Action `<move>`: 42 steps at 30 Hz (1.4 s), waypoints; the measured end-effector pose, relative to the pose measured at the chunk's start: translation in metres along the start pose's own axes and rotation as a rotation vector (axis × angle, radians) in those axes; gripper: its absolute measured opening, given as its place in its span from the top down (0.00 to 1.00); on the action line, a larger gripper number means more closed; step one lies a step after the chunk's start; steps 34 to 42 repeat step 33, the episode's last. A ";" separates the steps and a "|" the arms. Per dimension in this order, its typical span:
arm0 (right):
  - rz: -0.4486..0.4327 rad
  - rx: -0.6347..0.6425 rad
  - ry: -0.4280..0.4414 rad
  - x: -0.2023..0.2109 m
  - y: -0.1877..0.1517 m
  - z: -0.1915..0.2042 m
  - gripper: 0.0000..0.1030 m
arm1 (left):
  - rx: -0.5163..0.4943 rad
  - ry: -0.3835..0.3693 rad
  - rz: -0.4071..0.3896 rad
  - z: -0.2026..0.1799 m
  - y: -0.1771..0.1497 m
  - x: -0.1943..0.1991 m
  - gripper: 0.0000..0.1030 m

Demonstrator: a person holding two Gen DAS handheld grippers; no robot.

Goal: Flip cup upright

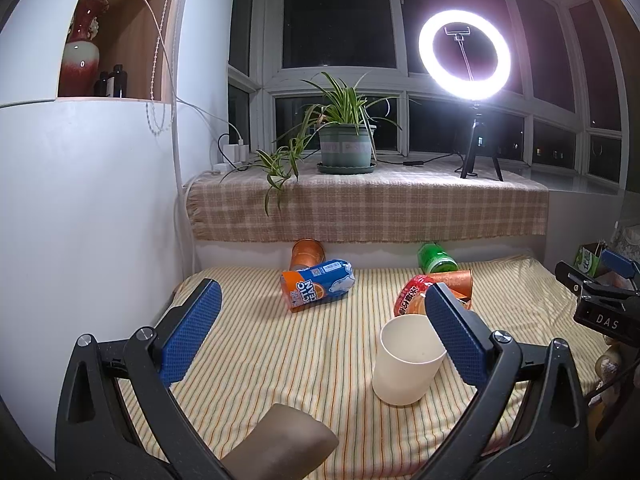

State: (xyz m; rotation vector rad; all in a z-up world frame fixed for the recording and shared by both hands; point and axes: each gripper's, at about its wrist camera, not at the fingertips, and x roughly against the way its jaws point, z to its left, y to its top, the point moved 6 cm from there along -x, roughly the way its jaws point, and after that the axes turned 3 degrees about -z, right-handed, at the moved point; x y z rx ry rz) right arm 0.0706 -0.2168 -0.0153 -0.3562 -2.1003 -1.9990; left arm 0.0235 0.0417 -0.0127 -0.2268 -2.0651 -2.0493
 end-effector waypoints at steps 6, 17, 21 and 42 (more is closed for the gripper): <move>0.001 0.000 0.001 0.000 0.000 0.000 0.03 | 0.000 -0.001 0.000 0.000 0.000 0.000 0.00; 0.008 0.005 0.010 -0.002 -0.001 0.005 0.03 | -0.001 -0.001 0.001 0.000 0.000 0.000 0.00; 0.012 0.009 0.015 -0.003 -0.002 0.006 0.03 | 0.000 0.002 0.001 0.003 0.001 0.002 0.00; 0.026 0.014 0.023 -0.006 -0.005 0.009 0.03 | 0.008 0.005 0.007 0.015 0.001 -0.003 0.00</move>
